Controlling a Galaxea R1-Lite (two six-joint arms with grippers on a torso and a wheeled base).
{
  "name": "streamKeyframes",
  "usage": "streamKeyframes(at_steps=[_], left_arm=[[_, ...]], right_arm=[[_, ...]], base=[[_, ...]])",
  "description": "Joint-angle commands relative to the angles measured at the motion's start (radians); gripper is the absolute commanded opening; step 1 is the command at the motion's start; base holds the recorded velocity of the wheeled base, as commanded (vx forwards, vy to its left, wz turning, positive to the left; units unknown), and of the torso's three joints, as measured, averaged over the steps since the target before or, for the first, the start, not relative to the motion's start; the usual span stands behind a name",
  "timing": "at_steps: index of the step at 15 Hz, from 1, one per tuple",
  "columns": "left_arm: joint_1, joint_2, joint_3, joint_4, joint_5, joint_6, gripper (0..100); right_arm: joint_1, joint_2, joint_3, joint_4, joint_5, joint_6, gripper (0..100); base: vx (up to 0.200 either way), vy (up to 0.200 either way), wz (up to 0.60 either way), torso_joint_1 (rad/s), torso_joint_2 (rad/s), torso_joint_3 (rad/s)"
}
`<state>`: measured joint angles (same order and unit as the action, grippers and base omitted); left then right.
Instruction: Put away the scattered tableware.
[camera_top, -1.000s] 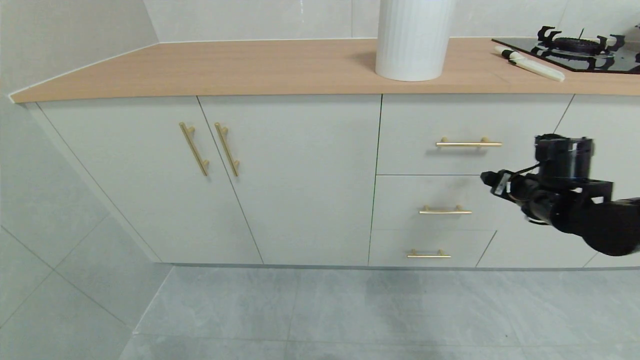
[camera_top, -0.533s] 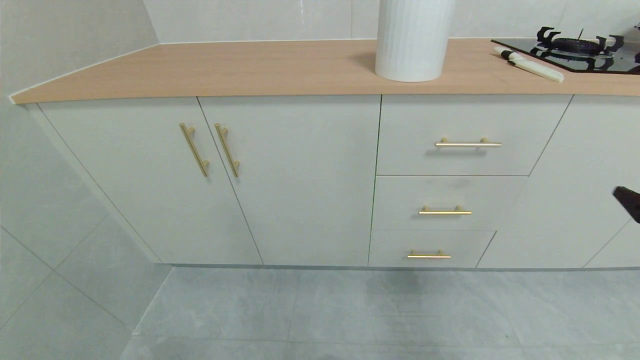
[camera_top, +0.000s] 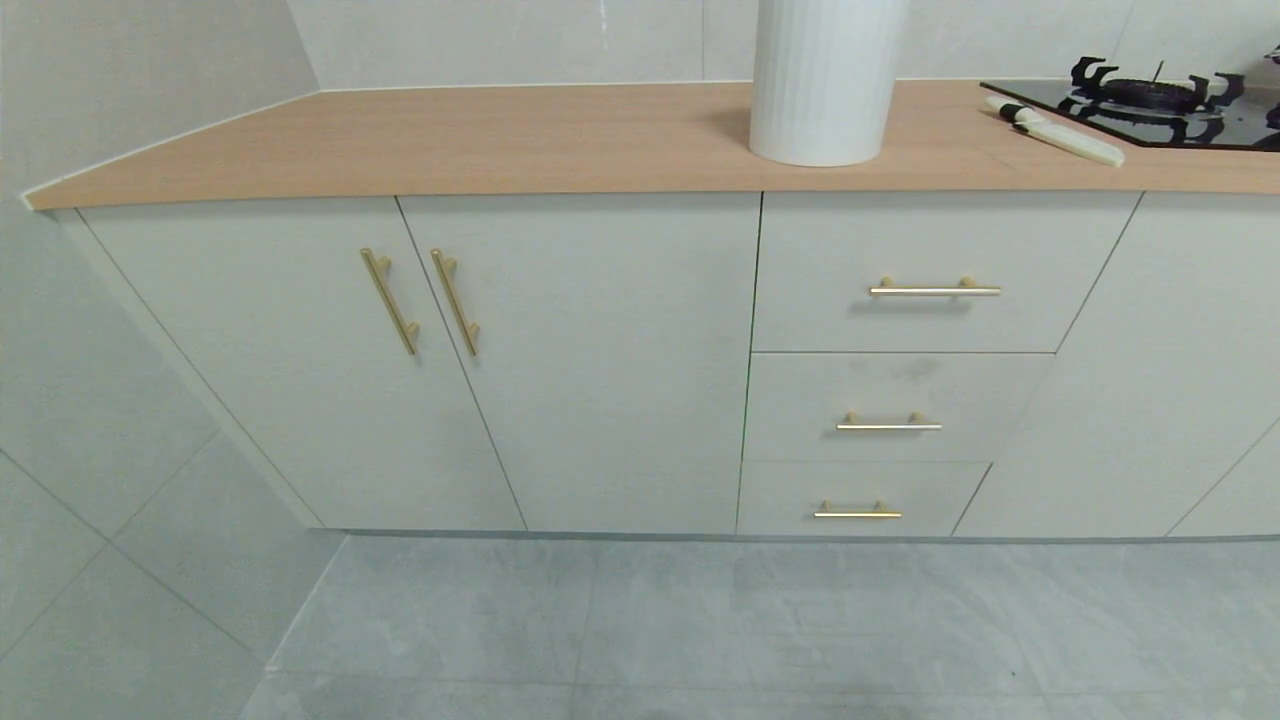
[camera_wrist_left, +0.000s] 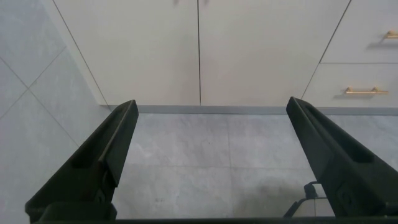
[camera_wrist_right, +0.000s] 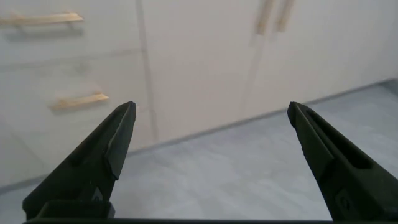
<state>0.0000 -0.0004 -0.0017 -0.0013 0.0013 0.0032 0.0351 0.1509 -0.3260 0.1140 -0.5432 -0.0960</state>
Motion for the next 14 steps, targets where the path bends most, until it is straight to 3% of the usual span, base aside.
streamKeyframes(at_steps=[1, 2, 5, 14], left_arm=[[0.000, 0.000, 0.000, 0.000, 0.000, 0.000, 100], [0.000, 0.000, 0.000, 0.000, 0.000, 0.000, 100], [0.000, 0.000, 0.000, 0.000, 0.000, 0.000, 100], [0.000, 0.000, 0.000, 0.000, 0.000, 0.000, 100]], right_arm=[[-0.041, -0.149, 0.076, -0.027, -0.017, -0.008, 100], [-0.041, -0.149, 0.139, -0.080, 0.005, 0.001, 100], [-0.041, -0.148, 0.326, -0.277, 0.230, -0.001, 100], [-0.040, -0.148, 0.323, -0.094, 0.529, 0.039, 100]], base=[[0.000, 0.000, 0.00, 0.000, 0.00, 0.000], [0.000, 0.000, 0.00, 0.000, 0.00, 0.000], [0.000, 0.000, 0.00, 0.000, 0.00, 0.000], [0.000, 0.000, 0.00, 0.000, 0.00, 0.000]])
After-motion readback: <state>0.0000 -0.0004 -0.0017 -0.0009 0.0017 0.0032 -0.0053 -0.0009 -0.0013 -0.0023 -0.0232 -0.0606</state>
